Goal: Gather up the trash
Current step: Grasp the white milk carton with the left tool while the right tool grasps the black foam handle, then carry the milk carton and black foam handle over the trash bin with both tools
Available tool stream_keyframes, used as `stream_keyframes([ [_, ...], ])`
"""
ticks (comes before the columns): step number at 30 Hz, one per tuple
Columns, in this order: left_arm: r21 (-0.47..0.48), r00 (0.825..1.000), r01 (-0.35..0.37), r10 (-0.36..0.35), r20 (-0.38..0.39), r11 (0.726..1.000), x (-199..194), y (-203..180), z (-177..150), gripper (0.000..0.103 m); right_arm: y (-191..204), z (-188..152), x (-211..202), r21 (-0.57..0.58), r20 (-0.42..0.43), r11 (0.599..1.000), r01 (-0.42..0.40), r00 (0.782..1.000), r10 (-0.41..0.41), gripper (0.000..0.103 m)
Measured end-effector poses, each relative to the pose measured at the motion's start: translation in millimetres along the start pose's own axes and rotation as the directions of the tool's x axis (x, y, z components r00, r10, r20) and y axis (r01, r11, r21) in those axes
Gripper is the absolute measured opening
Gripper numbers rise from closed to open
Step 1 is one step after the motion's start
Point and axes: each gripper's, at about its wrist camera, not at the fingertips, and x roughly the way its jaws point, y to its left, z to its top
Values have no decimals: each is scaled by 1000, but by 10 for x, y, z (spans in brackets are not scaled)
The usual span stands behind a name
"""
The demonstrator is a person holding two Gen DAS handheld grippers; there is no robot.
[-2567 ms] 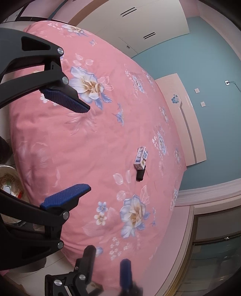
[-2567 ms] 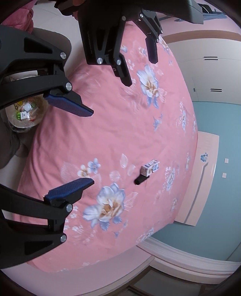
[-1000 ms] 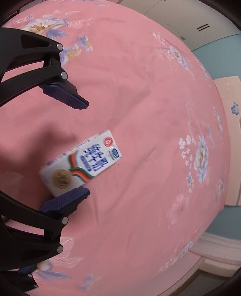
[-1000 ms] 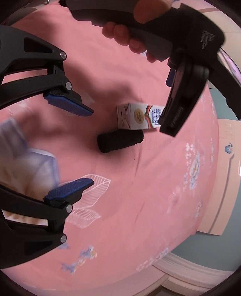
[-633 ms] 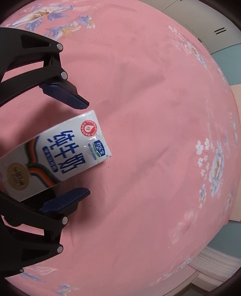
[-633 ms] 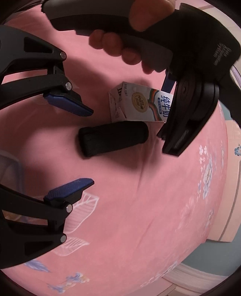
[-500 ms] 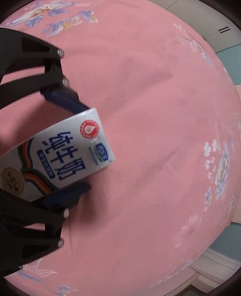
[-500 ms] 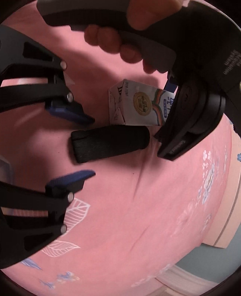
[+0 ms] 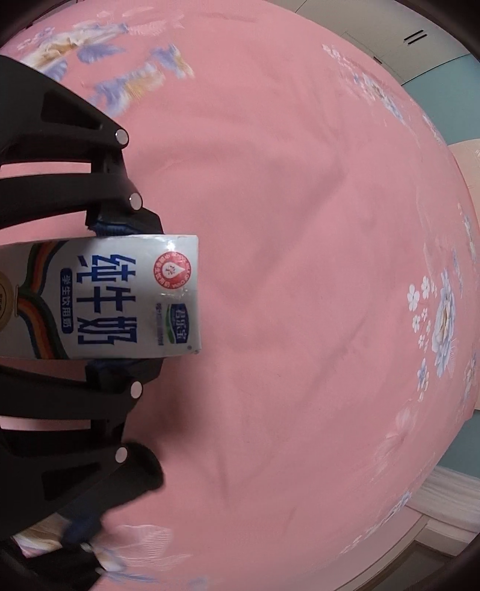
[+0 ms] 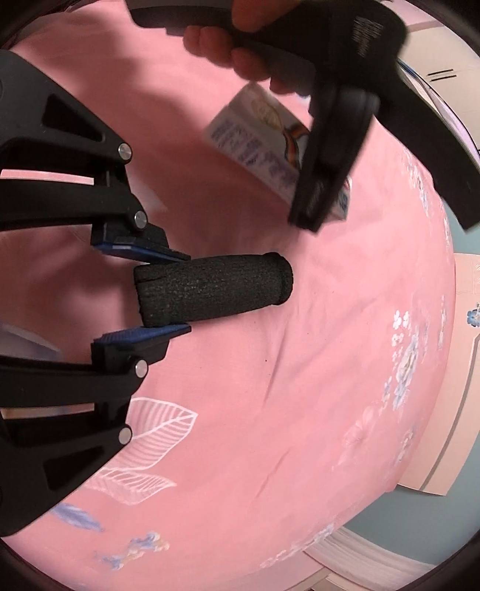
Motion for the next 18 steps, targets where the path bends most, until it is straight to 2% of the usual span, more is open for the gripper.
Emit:
stream_keyframes([
  [5,39,999,-13,11,40,999,-460,282,-286,49,194,-1,-438,-6,19,1000,15,1000,-15,32],
  [11,112,993,-40,27,119,993,-1242,515,-751,49,432,33,-1114,-16,72,999,41,997,-40,32],
  [15,157,983,-48,19,181,986,-1832,634,-1088,49,662,-24,-1650,-26,120,998,65,991,-61,32],
  [18,193,970,-71,23,241,979,-2291,689,-1342,49,883,-104,-2083,-37,165,996,87,983,-80,32],
])
